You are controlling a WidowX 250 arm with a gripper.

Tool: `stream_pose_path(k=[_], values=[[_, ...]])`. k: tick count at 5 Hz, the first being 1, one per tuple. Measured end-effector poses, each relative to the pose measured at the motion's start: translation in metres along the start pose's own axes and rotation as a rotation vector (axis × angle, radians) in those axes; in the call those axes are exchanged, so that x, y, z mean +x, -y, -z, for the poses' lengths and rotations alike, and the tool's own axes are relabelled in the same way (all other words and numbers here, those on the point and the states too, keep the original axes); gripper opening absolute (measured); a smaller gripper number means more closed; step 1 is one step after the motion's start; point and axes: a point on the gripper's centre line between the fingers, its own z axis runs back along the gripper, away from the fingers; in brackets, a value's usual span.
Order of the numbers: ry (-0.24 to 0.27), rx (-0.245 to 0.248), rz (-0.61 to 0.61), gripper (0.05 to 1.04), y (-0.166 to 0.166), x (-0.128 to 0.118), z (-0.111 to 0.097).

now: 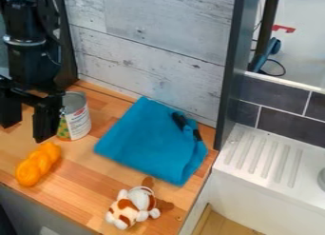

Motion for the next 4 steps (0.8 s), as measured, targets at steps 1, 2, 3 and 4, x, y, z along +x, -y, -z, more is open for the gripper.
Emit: stream_pose_path(k=[1, 2, 3, 4], values=[[-0.020, -0.007, 0.004, 1.001, 0.002, -0.001, 0.005], [0.043, -0.036, 0.057, 1.001, 0.000, 0.011, 0.013], [0.068, -0.049, 0.072, 1.001, -0.007, 0.023, 0.027], [0.073, -0.083, 0.093, 1.001, -0.011, 0.033, 0.047]])
